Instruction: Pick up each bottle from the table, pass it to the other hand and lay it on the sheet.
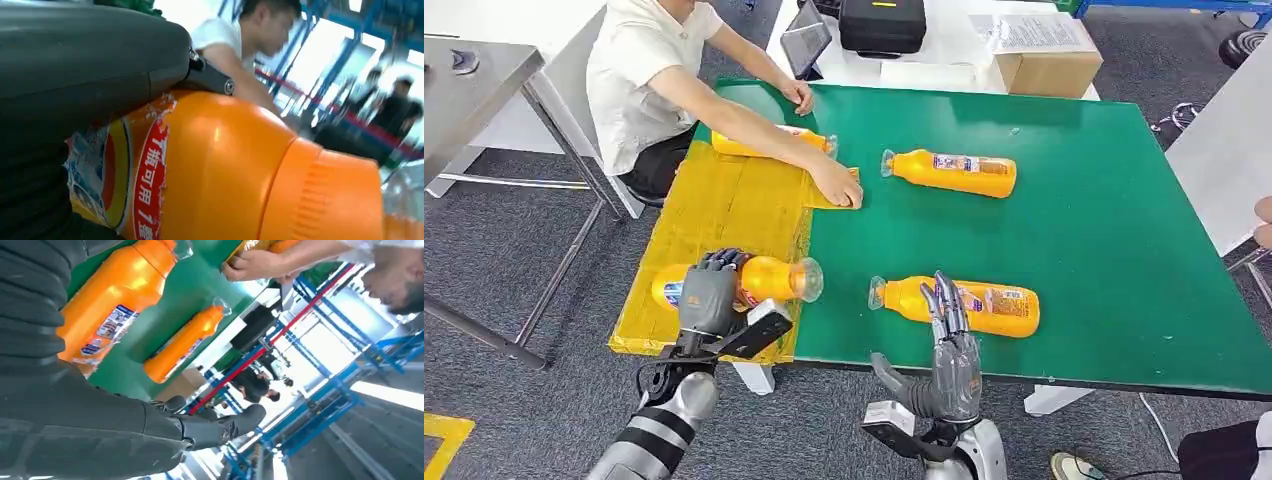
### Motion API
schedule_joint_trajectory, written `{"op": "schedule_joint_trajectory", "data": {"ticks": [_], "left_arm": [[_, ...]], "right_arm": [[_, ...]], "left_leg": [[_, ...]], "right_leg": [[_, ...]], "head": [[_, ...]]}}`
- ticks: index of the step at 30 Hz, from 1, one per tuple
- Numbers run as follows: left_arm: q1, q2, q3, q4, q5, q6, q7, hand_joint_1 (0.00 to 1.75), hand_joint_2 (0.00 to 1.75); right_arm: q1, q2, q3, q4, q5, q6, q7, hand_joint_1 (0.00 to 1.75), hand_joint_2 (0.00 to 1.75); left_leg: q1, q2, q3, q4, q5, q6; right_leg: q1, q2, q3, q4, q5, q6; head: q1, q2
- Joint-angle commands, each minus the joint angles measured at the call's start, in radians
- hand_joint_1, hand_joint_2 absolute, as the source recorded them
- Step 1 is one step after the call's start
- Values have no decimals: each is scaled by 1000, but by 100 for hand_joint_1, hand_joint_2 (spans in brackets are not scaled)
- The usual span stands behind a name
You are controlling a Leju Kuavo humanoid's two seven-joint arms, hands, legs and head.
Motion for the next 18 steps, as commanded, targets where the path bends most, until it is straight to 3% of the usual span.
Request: {"op": "schedule_joint_trajectory", "data": {"ticks": [1,17,18], "left_arm": [[-210,16,-65,372,-84,-200,104,175,175],[-214,19,-61,381,-73,-221,102,175,175],[-225,15,-69,403,-75,-257,100,152,175]], "right_arm": [[-55,-19,30,131,-72,-2,-2,0,175],[-60,-24,42,148,-81,-2,-2,0,175],[-65,-32,55,155,-97,-2,-2,0,175]], "left_leg": [[1,-2,4,-1,0,-2],[1,1,5,-1,0,-3],[1,1,6,-2,0,-3]], "right_leg": [[1,-2,4,-1,-1,-2],[1,1,5,-1,-1,-2],[1,2,6,-1,-1,-2]], "head": [[0,0],[0,0],[0,0]]}}
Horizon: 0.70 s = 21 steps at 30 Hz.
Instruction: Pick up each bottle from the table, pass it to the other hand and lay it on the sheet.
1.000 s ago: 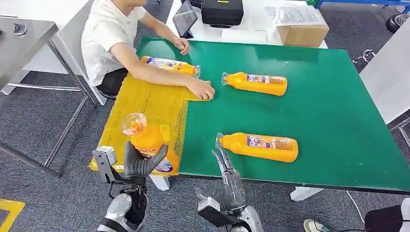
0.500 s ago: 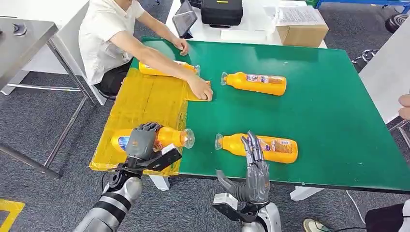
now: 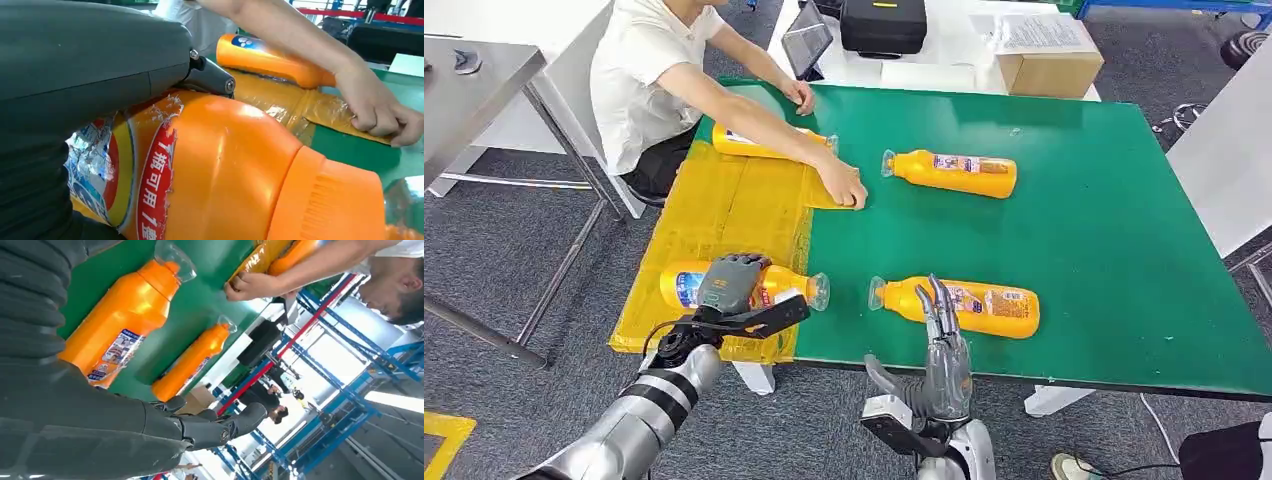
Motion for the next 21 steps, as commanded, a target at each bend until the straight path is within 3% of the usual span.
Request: {"op": "schedule_joint_trajectory", "data": {"ticks": [1,2,7,18,19,20,21], "left_arm": [[-53,6,-26,143,12,-82,7,59,175],[-61,6,-30,155,11,-99,6,2,175],[-110,-4,-20,215,50,-206,-26,0,175],[-114,-5,-16,217,59,-222,-31,0,175],[-117,-7,-8,217,75,-241,-37,0,175],[-144,-11,39,211,209,-438,-104,0,175],[-184,-4,-53,207,136,-453,-81,0,175]], "right_arm": [[-44,-36,33,83,-31,-2,-2,0,175],[-47,-37,35,89,-33,-2,-2,0,175],[-61,-45,54,116,-73,-2,-2,0,175],[-63,-46,57,120,-81,-2,-2,0,175],[-63,-48,59,122,-87,-2,-2,0,175],[-82,-64,91,152,-151,-2,-2,0,175],[-93,-66,103,171,-173,-2,-2,0,175]], "left_leg": [[0,2,5,-2,-1,-1],[1,1,5,-1,-1,-2],[1,1,5,-1,-1,-1],[1,1,4,-1,-1,-1],[1,1,4,-1,-1,-1],[1,1,8,-3,-1,-2],[1,2,7,-1,-1,-2]], "right_leg": [[0,2,4,-1,-1,-2],[1,2,4,-1,-1,-2],[1,1,4,-2,0,-2],[1,1,4,-1,0,-1],[1,1,4,-1,0,-1],[1,2,7,-2,-1,-3],[1,3,6,-1,-1,-2]], "head": [[0,0],[0,0],[0,0],[0,0],[0,0],[0,0],[0,0]]}}
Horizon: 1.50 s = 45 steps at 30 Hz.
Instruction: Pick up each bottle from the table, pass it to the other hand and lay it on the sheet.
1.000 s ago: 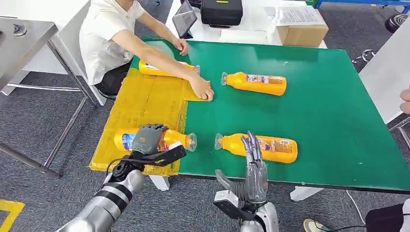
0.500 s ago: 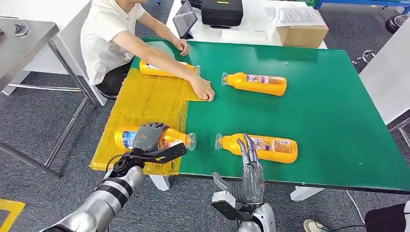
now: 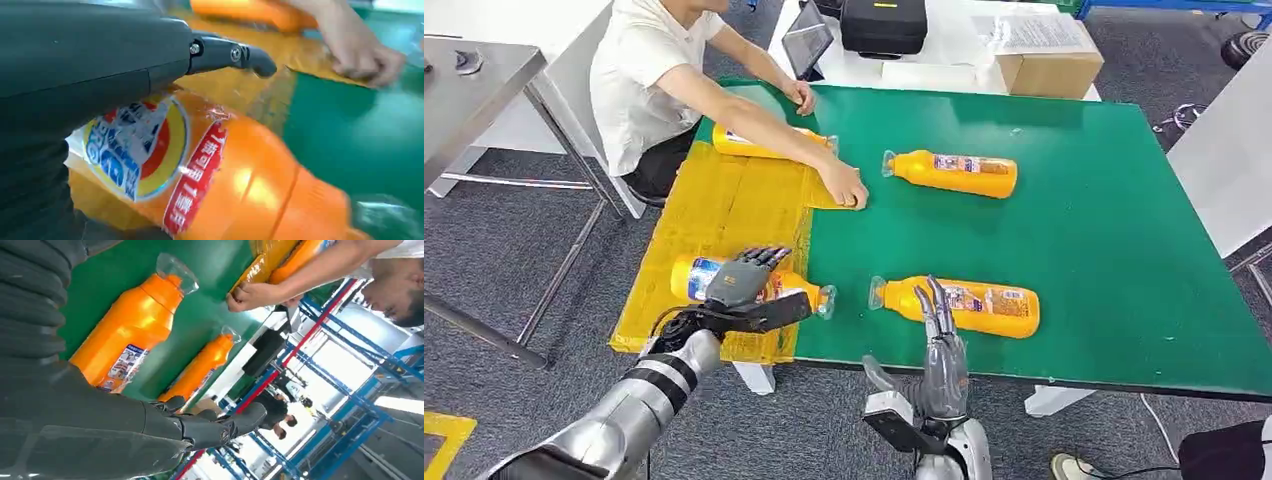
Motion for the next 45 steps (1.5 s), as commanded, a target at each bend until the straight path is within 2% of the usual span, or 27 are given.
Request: {"op": "schedule_joint_trajectory", "data": {"ticks": [1,2,5,7,10,14,17,18,29,31,32,33,34,36,39,43,45], "left_arm": [[-171,-16,-88,167,110,-365,-41,0,175],[-166,-9,-106,176,107,-365,-41,0,175],[-145,-17,-54,152,194,-370,-101,0,175],[-110,-28,-13,75,301,-380,-193,0,175],[-28,-37,8,-106,443,-411,-262,0,175],[135,-43,-45,-478,570,-254,-298,0,175],[232,-30,-125,-664,612,-109,-337,0,175],[249,-33,-128,-686,626,-90,-357,0,175],[249,-33,-128,-686,626,-90,-357,0,175],[266,-29,-136,-701,656,-71,-386,0,175],[296,-44,-121,-735,721,-62,-400,0,175],[323,-53,-113,-767,764,-54,-403,0,175],[361,-63,-89,-812,807,-17,-422,0,175],[404,-57,-68,-882,907,-22,-409,0,175],[475,-45,-19,-979,993,-22,-390,0,175],[524,-43,6,-1010,1016,-8,-373,0,175],[528,-44,14,-981,995,57,-323,0,175]], "right_arm": [[-88,-59,94,158,-146,-2,-1,0,175],[-89,-59,89,164,-150,-2,-1,0,175],[-87,-61,85,165,-148,-2,-1,0,175],[-83,-65,84,161,-143,-2,-1,0,175],[-73,-66,76,147,-136,-2,-1,0,175],[-39,-50,26,112,-83,-2,-1,0,175],[-4,-26,-69,84,69,-2,-1,0,175],[2,-17,-111,73,120,-2,-1,0,175],[2,-17,-111,73,120,-2,-1,0,175],[4,-6,-166,63,226,-2,-1,0,175],[7,18,-253,56,330,-2,-1,0,175],[-1,18,-291,72,344,-2,-1,0,175],[3,23,-391,4,492,-2,24,0,175],[-17,-3,-462,-8,533,-2,53,0,175],[-44,-129,-436,62,588,-2,261,0,175],[-56,-181,-429,117,592,-2,334,0,175],[-64,-197,-424,149,608,-2,381,0,175]], "left_leg": [[1,1,6,-2,-1,-2],[1,0,4,-1,0,-1],[1,-1,6,-1,-1,-2],[0,0,5,-1,-1,-1],[0,0,3,-1,-1,-1],[0,-1,3,-1,-2,-1],[0,-1,1,0,-2,-1],[-1,-1,0,-1,-1,-1],[0,0,-1,0,-1,-1],[0,-1,-1,0,-1,-1],[0,-1,1,-1,-2,-2],[0,0,2,-1,-2,-2],[0,0,2,-1,-2,-2],[-1,0,2,-1,-3,-1],[-1,-1,0,-1,-2,-1],[-1,1,0,-1,-2,0],[-2,0,-1,-1,-2,-1]], "right_leg": [[1,2,5,-1,-1,-2],[1,0,4,-1,0,-1],[1,0,6,-1,-1,-2],[0,1,5,-1,0,-1],[0,0,3,-1,0,-1],[0,0,3,0,-2,-1],[0,-1,1,0,-2,-1],[-1,-1,0,0,-1,-1],[0,0,-1,0,-1,-1],[0,0,-1,-1,-1,-1],[0,0,1,-1,-2,-2],[0,0,1,-1,-2,-1],[0,0,2,-1,-3,-2],[-1,0,2,0,-3,-1],[-1,-1,1,-1,-2,-1],[-1,2,0,-2,-1,0],[-2,1,-1,-2,-1,-1]], "head": [[0,0],[0,0],[0,0],[0,0],[0,0],[0,0],[0,0],[0,0],[0,0],[0,0],[0,0],[0,0],[0,0],[0,0],[0,0],[0,0],[0,0]]}}
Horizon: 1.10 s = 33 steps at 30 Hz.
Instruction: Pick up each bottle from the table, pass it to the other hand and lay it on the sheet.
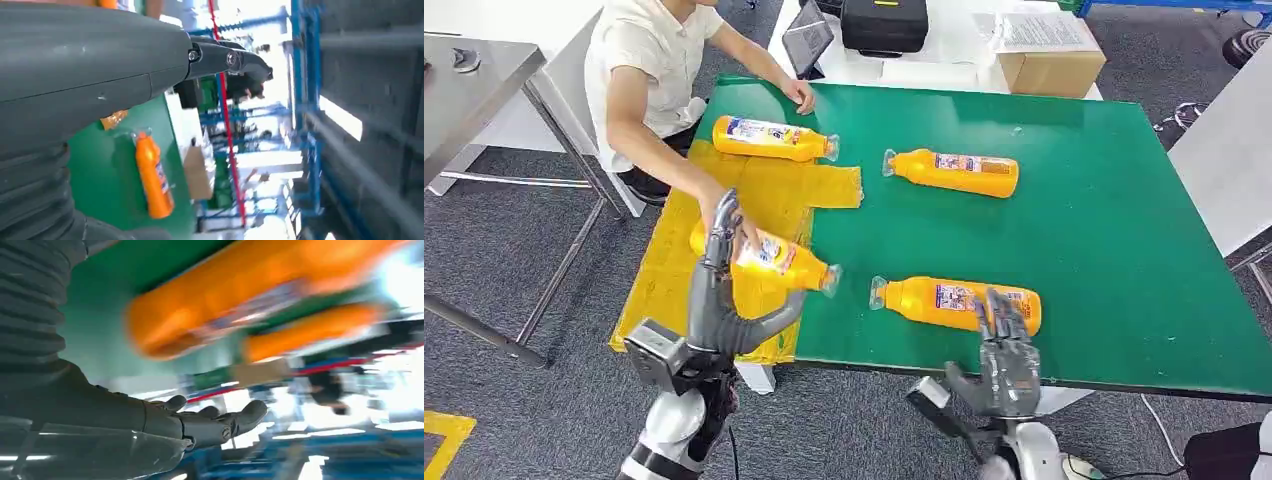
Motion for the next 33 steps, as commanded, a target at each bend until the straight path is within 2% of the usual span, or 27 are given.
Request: {"op": "schedule_joint_trajectory", "data": {"ticks": [1,9,11,16,25,33], "left_arm": [[76,16,76,-43,0,85,74,0,175],[68,10,72,8,41,78,92,0,175],[68,10,72,8,41,78,92,0,175],[72,7,67,10,45,80,102,0,175],[35,-2,56,67,70,81,108,0,175],[33,-2,53,67,71,81,106,0,175]], "right_arm": [[-64,-125,-46,145,21,-1,113,0,175],[-180,-206,65,336,77,-1,295,0,175],[-180,-206,65,336,77,-1,295,0,175],[-192,-236,105,365,74,-1,342,0,175],[-272,-228,178,387,119,-1,307,0,175],[-269,-226,194,377,134,-1,311,0,175]], "left_leg": [[0,2,6,-2,-1,-1],[1,4,7,-2,-1,-2],[0,2,4,-1,0,-1],[1,2,7,-2,-1,-1],[0,4,5,-1,0,-1],[1,2,6,-1,0,-1]], "right_leg": [[0,2,5,-1,-1,-2],[1,4,6,-2,0,-2],[0,2,3,-1,0,-1],[1,2,6,-2,-1,-1],[1,4,4,0,0,-2],[1,1,5,0,0,-1]], "head": [[0,0],[0,0],[0,0],[0,0],[0,0],[0,0]]}}
